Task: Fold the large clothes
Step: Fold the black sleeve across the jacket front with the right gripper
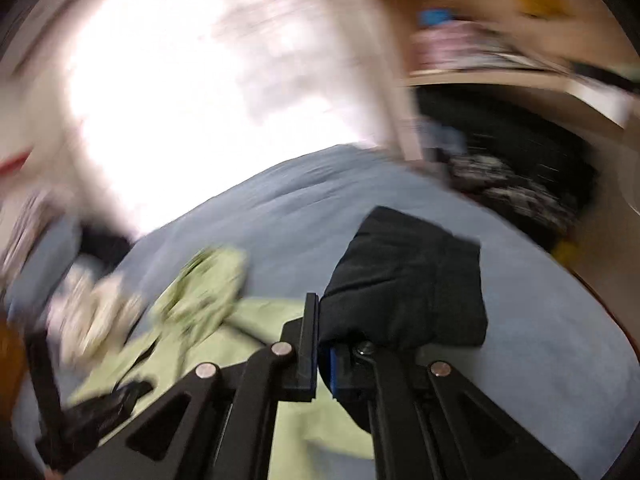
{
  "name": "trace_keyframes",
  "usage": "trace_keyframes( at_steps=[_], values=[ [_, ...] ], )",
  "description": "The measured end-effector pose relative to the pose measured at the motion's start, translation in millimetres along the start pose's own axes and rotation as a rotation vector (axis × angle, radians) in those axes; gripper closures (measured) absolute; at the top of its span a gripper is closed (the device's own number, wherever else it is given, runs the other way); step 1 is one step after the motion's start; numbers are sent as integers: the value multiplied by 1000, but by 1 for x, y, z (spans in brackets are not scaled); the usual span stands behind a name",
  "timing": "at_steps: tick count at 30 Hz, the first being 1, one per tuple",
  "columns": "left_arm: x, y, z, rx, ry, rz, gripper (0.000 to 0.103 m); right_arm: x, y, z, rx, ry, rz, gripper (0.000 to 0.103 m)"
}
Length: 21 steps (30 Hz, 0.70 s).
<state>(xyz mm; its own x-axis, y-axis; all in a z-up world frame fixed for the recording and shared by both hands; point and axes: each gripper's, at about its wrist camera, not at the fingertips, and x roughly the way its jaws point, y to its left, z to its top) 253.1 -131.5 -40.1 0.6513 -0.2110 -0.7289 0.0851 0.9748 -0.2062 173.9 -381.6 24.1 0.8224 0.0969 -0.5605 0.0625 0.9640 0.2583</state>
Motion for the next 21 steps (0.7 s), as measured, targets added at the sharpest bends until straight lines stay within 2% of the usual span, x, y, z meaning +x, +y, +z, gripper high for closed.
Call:
trace_keyframes(
  at_steps=[2,5,8,10,12,14,17,19,21],
  values=[
    [-4,25,-1,-28,-4,14,81,25,46,-23,-103,87,33,99],
    [2,55,-8,-33,19,33,80,68,85,-71,-211,242,35,98],
    [12,80,-20,-30,55,47,74,114,101,-116,-311,414,8,96],
    [20,93,-27,-36,90,38,70,124,99,-140,-338,485,8,85],
    [27,102,-33,-60,120,2,65,120,102,-149,-322,501,38,60],
    [32,106,-36,-82,143,-42,65,105,97,-147,-285,489,84,45],
    [33,95,-41,-67,151,-85,65,80,82,-137,-240,449,125,45],
    [32,81,-42,-36,148,-117,64,69,80,-130,-222,408,113,45],
    [30,65,-44,5,146,-137,57,49,65,-122,-192,366,90,45]
  ],
)
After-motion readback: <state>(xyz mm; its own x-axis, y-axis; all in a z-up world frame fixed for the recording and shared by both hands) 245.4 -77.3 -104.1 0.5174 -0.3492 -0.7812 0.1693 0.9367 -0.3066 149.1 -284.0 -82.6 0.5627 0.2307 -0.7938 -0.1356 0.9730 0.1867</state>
